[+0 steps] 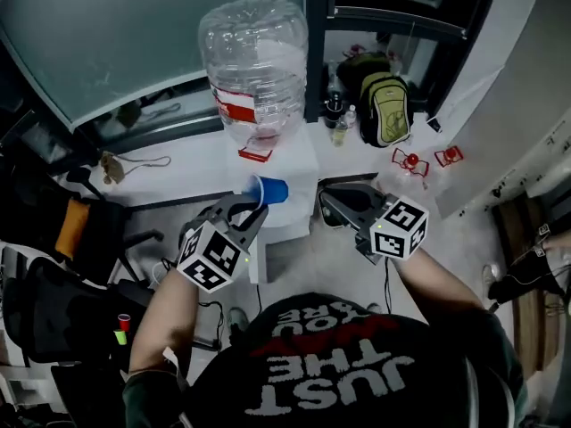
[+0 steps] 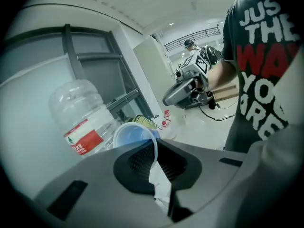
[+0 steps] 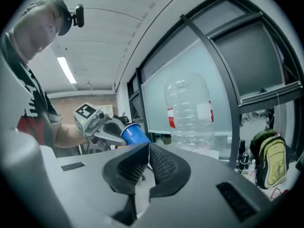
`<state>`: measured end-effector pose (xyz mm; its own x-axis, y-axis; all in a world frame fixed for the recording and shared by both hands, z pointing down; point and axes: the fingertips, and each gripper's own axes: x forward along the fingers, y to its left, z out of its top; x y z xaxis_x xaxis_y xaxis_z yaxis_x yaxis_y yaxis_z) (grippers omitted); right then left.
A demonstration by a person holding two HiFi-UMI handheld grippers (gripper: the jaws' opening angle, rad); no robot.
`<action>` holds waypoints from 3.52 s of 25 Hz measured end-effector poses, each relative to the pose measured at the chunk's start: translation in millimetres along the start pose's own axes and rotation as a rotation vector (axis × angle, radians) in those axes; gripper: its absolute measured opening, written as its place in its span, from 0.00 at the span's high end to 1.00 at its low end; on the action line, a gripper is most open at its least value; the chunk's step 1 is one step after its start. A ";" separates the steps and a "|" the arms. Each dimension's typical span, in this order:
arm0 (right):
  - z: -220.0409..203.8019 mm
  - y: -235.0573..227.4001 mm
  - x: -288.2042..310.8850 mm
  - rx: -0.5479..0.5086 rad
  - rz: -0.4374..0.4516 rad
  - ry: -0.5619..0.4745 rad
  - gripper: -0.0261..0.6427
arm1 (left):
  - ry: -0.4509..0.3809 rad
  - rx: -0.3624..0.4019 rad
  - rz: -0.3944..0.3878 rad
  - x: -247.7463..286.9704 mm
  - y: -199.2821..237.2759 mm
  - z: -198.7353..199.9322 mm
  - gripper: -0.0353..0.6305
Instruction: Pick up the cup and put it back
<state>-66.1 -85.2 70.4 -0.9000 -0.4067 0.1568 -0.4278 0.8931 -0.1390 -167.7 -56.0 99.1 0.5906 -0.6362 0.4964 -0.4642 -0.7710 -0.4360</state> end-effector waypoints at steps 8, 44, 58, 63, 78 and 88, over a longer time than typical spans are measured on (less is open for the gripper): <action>27.9 16.5 -8.1 -0.057 -0.009 -0.014 0.91 | 0.009 0.080 0.074 -57.9 -5.5 13.6 0.92; -36.1 -19.6 -25.9 0.022 -0.099 0.049 0.91 | 0.142 0.070 -0.196 73.3 -70.2 -42.5 0.92; -247.7 -120.0 11.7 0.043 -0.138 0.189 0.91 | 0.412 -0.101 -0.392 244.4 -172.3 -265.9 0.92; -379.6 -152.1 24.8 0.104 -0.184 0.240 0.91 | 0.465 -0.067 -0.418 326.7 -235.0 -369.0 0.92; -708.4 -189.9 89.6 0.101 -0.115 0.312 0.91 | 0.665 -0.117 -0.317 503.0 -326.2 -628.0 0.92; -785.0 -174.0 121.5 0.129 -0.080 0.302 0.91 | 0.754 -0.057 -0.182 581.7 -312.0 -701.5 0.92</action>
<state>-35.5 -139.2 881.2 -0.8058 -0.3820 0.4526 -0.5208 0.8209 -0.2342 -142.4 -204.5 1050.6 0.0616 -0.3306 0.9418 -0.4482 -0.8522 -0.2698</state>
